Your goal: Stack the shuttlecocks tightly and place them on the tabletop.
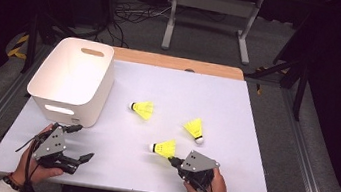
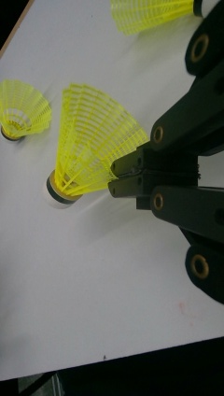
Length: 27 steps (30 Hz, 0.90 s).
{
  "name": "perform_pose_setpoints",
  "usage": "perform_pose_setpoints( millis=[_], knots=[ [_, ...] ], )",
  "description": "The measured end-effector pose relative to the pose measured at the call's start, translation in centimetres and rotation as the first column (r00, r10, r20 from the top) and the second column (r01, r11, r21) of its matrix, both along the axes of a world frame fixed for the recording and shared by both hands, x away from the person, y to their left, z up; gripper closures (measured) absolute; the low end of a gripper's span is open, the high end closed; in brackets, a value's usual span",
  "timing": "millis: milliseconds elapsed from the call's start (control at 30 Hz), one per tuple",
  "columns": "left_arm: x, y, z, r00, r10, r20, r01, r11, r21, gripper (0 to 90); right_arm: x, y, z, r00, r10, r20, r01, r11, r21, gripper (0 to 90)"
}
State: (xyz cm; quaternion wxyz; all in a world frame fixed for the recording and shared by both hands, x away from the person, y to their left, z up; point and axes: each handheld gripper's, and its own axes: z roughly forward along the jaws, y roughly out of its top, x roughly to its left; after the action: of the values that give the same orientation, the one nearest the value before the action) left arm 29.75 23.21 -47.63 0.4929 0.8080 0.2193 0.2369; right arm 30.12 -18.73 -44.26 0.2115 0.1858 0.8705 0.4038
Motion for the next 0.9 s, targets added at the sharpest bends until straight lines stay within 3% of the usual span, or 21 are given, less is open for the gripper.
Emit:
perform_pose_setpoints(
  millis=[167, 533, 900],
  knots=[
    [-0.1, 0.0, 0.0, 0.9999, 0.009, 0.004, -0.009, 0.9999, -0.005, 8.2, 0.5, -0.3, 0.6, 0.9998, -0.012, 0.013, 0.012, 1.0, 0.026, 90.0],
    [-0.1, 0.1, 0.0, 0.9999, 0.013, 0.005, -0.013, 0.9998, -0.011, 7.9, 2.5, 0.0, 1.4, 0.9976, -0.045, 0.052, 0.043, 0.999, 0.033, 90.0],
    [-0.1, 0.3, 0.1, 0.9994, 0.03, 0.017, -0.03, 0.9994, -0.02, 7.2, 5.1, 0.4, 2.1, 0.9956, -0.08, 0.048, 0.078, 0.996, 0.042, 90.0]
  ],
)
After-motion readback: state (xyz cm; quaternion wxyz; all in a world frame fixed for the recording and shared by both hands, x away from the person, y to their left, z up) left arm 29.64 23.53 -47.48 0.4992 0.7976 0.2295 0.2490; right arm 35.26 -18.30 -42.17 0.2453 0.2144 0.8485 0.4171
